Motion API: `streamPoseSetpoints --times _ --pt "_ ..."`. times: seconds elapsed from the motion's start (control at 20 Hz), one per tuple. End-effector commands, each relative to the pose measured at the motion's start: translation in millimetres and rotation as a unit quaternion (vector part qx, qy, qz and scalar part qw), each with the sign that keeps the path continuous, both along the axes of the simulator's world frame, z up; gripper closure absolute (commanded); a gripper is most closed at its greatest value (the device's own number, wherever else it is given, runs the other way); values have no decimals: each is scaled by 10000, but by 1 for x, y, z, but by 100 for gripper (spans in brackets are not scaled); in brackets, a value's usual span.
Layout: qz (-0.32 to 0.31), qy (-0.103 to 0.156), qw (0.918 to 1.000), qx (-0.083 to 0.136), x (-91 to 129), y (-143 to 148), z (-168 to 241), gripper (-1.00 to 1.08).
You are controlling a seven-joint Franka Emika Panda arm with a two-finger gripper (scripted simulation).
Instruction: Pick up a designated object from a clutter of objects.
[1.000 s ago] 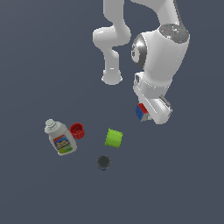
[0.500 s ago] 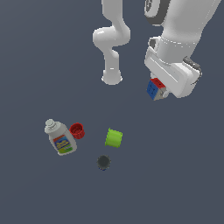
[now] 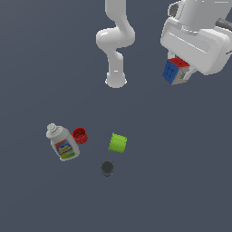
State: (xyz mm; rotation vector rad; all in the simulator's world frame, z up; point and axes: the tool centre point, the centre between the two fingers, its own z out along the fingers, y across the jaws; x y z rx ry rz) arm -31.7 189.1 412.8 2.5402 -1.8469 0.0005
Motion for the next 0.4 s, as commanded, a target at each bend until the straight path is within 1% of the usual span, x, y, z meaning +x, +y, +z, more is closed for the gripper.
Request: streamPoseSetpoints --times 0.0,0.35 --pt "-2 -2 10000 3 -1 3 12 108" --pt "-2 -2 10000 3 -1 6 22 108"
